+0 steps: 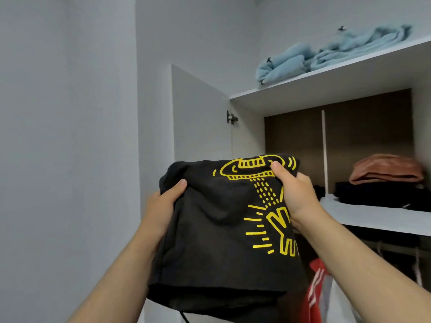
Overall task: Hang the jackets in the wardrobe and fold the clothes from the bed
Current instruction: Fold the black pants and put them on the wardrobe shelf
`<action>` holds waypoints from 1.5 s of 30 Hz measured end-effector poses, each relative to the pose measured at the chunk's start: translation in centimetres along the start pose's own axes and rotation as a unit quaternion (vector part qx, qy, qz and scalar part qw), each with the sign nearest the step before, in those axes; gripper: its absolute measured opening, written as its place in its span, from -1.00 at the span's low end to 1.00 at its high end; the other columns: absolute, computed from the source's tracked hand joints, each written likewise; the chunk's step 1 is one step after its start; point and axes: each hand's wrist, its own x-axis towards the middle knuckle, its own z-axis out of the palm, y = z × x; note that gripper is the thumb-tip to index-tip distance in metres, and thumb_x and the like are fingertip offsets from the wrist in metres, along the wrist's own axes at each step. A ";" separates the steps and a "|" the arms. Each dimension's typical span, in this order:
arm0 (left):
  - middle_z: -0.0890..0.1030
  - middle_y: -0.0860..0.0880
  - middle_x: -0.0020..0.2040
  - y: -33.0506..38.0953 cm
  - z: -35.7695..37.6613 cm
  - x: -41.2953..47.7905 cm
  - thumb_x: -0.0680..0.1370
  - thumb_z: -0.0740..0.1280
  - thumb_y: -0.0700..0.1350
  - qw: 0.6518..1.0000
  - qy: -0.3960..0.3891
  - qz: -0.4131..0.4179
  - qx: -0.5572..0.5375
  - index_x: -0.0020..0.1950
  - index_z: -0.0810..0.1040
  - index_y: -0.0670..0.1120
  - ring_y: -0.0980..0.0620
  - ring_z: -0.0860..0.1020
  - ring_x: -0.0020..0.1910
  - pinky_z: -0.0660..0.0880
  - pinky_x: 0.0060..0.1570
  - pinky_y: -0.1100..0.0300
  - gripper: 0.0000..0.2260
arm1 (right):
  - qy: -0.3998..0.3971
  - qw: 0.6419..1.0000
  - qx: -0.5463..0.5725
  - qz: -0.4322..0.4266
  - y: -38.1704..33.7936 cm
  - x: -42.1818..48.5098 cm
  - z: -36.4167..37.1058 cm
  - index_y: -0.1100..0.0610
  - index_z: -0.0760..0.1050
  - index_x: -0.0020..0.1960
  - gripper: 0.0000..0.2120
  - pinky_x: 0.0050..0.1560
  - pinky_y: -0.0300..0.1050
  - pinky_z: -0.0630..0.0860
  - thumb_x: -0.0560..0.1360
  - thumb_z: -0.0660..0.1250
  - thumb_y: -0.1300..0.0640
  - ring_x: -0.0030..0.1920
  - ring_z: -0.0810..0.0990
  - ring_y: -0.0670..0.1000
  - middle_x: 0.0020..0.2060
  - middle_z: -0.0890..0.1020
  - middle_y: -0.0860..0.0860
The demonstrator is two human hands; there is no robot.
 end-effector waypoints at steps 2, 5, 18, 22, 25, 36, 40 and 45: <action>0.71 -0.01 -0.03 -1.1 1.8 1.3 0.56 0.39 -0.04 1.000 -0.016 -0.003 -0.008 0.08 0.64 -0.07 0.03 0.66 -0.06 0.52 -0.25 0.23 -0.84 | 0.022 1.000 -0.015 -0.007 0.0 0.9 -1.6 0.11 0.59 0.07 -0.71 0.04 0.15 0.64 0.53 0.40 -0.09 -0.03 0.71 0.13 -0.07 0.72 0.10; 0.70 0.00 -0.01 -2.8 3.6 3.8 0.56 0.40 -0.03 0.999 -0.038 -0.005 -0.017 0.07 0.63 -0.05 0.03 0.64 -0.04 0.49 -0.20 0.19 -0.86 | 0.051 0.998 -0.040 -0.020 0.2 2.5 -3.1 0.12 0.58 0.10 -0.68 0.09 0.21 0.63 0.52 0.41 -0.11 -0.01 0.71 0.15 -0.04 0.71 0.11; 0.56 0.00 0.04 -9.8 10.2 15.7 0.62 0.30 0.03 0.996 -0.078 -0.012 -0.034 0.30 0.51 -0.11 0.02 0.51 -0.04 0.37 -0.08 0.21 -0.68 | 0.101 0.988 -0.114 -0.036 3.8 10.7 -5.0 0.10 0.57 0.16 -0.59 0.13 0.20 0.61 0.57 0.27 -0.22 -0.04 0.73 0.11 -0.06 0.73 0.08; 0.53 0.00 -0.01 -12.1 13.9 19.4 0.64 0.23 0.09 0.994 -0.092 -0.046 -0.033 0.32 0.49 -0.19 0.16 0.41 -0.25 0.28 -0.34 0.30 -0.59 | 0.068 0.991 -0.111 -0.006 4.3 13.2 -7.4 0.11 0.57 0.17 -0.67 0.15 0.14 0.60 0.62 0.24 -0.12 0.01 0.72 0.10 -0.01 0.73 0.09; 0.55 -0.03 0.00 -14.0 17.0 22.2 0.63 0.25 0.10 0.991 -0.115 -0.062 -0.039 0.34 0.49 -0.18 0.09 0.44 -0.21 0.35 -0.14 0.18 -0.57 | 0.040 0.987 -0.155 -0.018 5.6 15.5 -10.0 0.11 0.54 0.21 -0.74 0.18 0.17 0.58 0.53 0.41 0.16 0.05 0.70 0.11 0.05 0.71 0.09; 0.57 -0.10 0.26 -20.4 31.4 38.0 0.57 0.30 0.19 0.987 -0.146 -0.065 -0.012 0.23 0.56 -0.14 -0.04 0.54 0.10 0.35 0.10 0.13 -0.56 | 0.052 0.955 -0.288 -0.051 7.0 32.5 -18.2 0.04 0.53 0.13 -0.84 0.12 0.13 0.61 0.63 0.27 0.00 -0.05 0.73 0.04 -0.09 0.74 0.01; 0.47 -0.14 0.39 -20.7 36.2 42.7 0.65 0.19 0.13 0.990 -0.134 -0.035 0.025 0.43 0.43 -0.22 -0.10 0.43 0.36 0.31 0.24 0.14 -0.49 | 0.065 0.971 -0.228 -0.004 7.0 39.5 -19.6 0.11 0.51 0.17 -0.72 0.03 0.15 0.65 0.62 0.28 -0.07 -0.12 0.74 0.12 -0.12 0.74 0.10; 0.56 -0.10 0.13 -22.7 40.1 48.1 0.66 0.20 0.07 0.989 -0.138 -0.055 0.008 0.29 0.49 -0.21 -0.04 0.48 0.14 0.42 -0.03 0.14 -0.62 | -0.011 0.990 -0.067 0.127 10.0 44.5 -21.1 0.19 0.61 0.09 -0.63 -0.13 0.10 0.68 0.41 0.45 -0.04 -0.21 0.73 0.14 -0.09 0.73 0.18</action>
